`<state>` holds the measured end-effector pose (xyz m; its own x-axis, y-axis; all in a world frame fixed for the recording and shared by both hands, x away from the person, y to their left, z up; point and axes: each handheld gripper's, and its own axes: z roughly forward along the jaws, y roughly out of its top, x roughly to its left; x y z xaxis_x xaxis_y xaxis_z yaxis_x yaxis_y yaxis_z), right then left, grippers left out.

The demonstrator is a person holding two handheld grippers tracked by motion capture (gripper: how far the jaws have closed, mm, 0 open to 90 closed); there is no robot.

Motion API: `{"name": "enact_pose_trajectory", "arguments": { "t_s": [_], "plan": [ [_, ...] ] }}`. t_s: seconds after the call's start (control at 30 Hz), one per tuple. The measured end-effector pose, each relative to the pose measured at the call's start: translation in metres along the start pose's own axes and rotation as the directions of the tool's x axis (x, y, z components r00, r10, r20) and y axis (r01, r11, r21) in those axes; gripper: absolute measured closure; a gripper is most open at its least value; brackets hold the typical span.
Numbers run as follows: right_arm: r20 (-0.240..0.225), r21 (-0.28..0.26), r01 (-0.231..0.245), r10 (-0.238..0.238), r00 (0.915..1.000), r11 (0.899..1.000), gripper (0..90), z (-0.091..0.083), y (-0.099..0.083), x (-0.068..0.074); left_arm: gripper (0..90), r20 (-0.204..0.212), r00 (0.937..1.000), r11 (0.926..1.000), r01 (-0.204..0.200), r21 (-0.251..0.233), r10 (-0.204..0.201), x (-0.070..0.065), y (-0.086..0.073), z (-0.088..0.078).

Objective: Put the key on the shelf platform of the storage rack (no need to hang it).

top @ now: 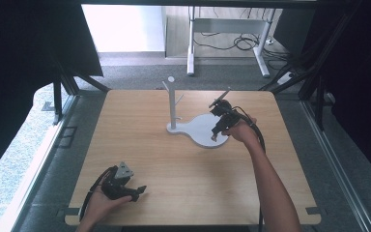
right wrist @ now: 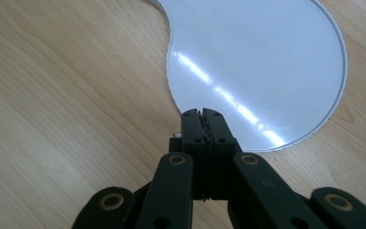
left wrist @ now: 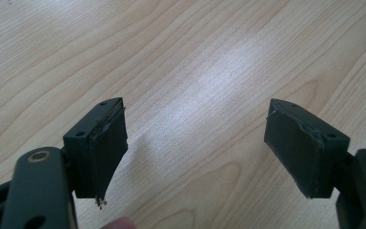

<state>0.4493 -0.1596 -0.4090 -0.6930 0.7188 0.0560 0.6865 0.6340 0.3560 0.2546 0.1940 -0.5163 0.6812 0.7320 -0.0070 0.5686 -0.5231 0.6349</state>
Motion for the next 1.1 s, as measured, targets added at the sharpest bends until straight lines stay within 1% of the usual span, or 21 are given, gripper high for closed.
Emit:
{"name": "enact_pose_trajectory", "arguments": {
  "t_s": [0.4, 0.67, 0.83, 1.1],
  "plan": [
    [-0.001, 0.020, -0.013, 0.013, 0.9999, 1.000, 89.8, 0.013, 0.000, -0.005, 22.6, 0.002, 1.0000, 1.0000, 0.002, 0.003, -0.002, -0.001, 0.000, 0.001],
    [0.005, 0.013, -0.018, 0.018, 0.9998, 1.000, 89.8, 0.018, 0.003, -0.005, 22.5, 0.002, 1.0000, 1.0000, 0.001, 0.003, -0.001, -0.001, 0.000, 0.001],
    [0.003, 0.020, -0.022, 0.021, 0.9998, 1.000, 89.8, 0.022, 0.003, -0.007, 22.5, 0.002, 1.0000, 1.0000, 0.001, 0.004, -0.001, -0.001, 0.000, 0.001],
    [0.010, 0.024, -0.034, 0.034, 0.9994, 0.999, 89.8, 0.029, 0.005, -0.013, 22.4, 0.003, 1.0000, 1.0000, 0.001, 0.003, -0.001, -0.001, 0.000, 0.001]
  ]
}}
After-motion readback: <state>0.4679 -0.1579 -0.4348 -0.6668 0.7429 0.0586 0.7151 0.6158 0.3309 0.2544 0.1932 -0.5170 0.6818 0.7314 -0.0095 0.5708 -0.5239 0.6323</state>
